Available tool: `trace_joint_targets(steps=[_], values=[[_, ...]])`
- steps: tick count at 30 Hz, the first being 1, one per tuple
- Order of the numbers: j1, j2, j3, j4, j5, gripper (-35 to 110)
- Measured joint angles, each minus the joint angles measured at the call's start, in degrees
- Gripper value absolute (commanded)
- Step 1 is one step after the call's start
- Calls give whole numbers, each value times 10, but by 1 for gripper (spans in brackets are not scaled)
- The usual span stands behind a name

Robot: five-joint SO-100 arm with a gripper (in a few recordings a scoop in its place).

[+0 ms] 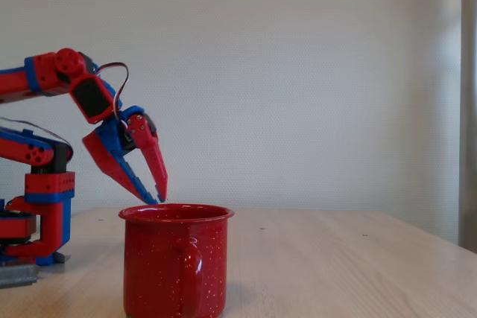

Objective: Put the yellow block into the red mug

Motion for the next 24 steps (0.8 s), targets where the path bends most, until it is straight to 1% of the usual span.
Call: trace_joint_targets(steps=[8, 11, 16, 20, 24], values=[[-13, 81, 74, 8, 2, 0], [-27, 105, 104, 7, 28, 0], [-25, 134, 155, 7, 28, 0], [-37, 171, 169, 19, 28, 0], [-47, 171, 176, 19, 23, 0]])
